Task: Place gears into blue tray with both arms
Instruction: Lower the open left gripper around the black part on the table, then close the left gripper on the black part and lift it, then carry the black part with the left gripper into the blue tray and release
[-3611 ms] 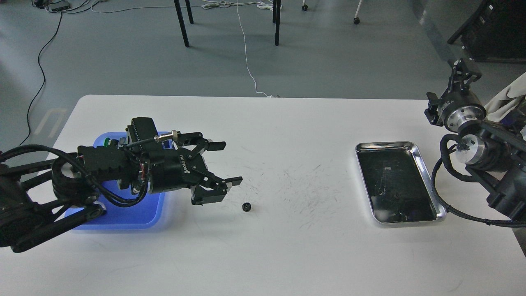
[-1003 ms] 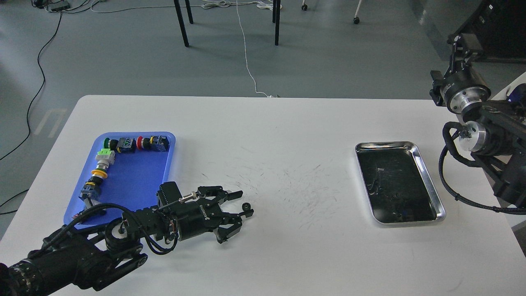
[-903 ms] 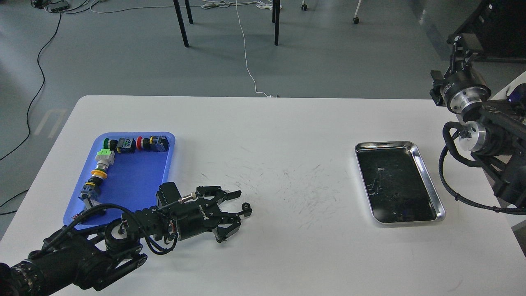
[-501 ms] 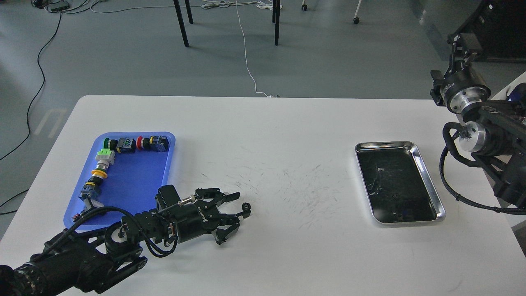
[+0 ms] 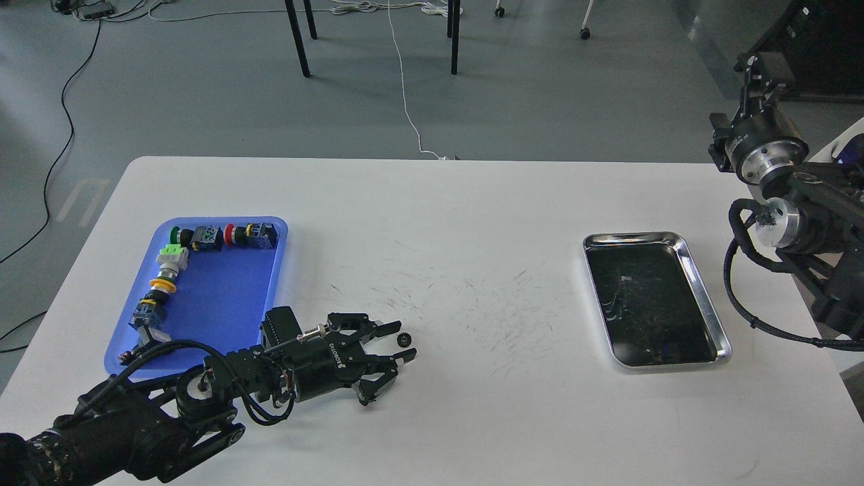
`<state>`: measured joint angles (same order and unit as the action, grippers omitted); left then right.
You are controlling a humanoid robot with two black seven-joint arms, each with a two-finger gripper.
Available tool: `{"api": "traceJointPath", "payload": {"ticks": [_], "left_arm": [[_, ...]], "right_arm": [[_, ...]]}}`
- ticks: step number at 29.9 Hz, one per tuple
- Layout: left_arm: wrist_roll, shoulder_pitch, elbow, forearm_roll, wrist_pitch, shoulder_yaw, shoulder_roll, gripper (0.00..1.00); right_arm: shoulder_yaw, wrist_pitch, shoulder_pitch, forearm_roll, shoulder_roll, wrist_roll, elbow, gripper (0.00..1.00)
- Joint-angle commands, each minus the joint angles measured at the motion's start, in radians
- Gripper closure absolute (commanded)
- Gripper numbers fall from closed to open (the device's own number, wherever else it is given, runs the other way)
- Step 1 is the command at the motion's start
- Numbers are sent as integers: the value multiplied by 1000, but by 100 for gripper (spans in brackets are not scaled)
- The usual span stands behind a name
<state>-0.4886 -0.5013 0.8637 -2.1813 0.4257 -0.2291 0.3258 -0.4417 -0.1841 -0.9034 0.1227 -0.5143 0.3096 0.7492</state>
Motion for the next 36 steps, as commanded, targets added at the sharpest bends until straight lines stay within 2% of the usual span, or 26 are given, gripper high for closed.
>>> {"api": "traceJointPath", "payload": {"ticks": [1, 3, 13, 21, 31, 36], "left_arm": [[0, 3, -18, 0, -1, -1, -1, 62], [0, 1, -22, 0, -1, 1, -2, 64], [0, 4, -25, 0, -2, 2, 4, 90], [0, 1, -5, 0, -4, 1, 21, 91], [0, -39, 55, 0, -13, -1, 136, 91], [0, -121, 67, 0, -13, -3, 200, 91]], "right_arm": [[0, -1, -2, 0, 3, 0, 2, 2], [0, -1, -2, 0, 5, 0, 6, 2], [0, -1, -3, 2, 5, 0, 7, 2], [0, -1, -3, 2, 5, 0, 7, 2], [24, -1, 14, 2, 8, 2, 7, 2], [34, -1, 9, 2, 10, 3, 9, 2]]}}
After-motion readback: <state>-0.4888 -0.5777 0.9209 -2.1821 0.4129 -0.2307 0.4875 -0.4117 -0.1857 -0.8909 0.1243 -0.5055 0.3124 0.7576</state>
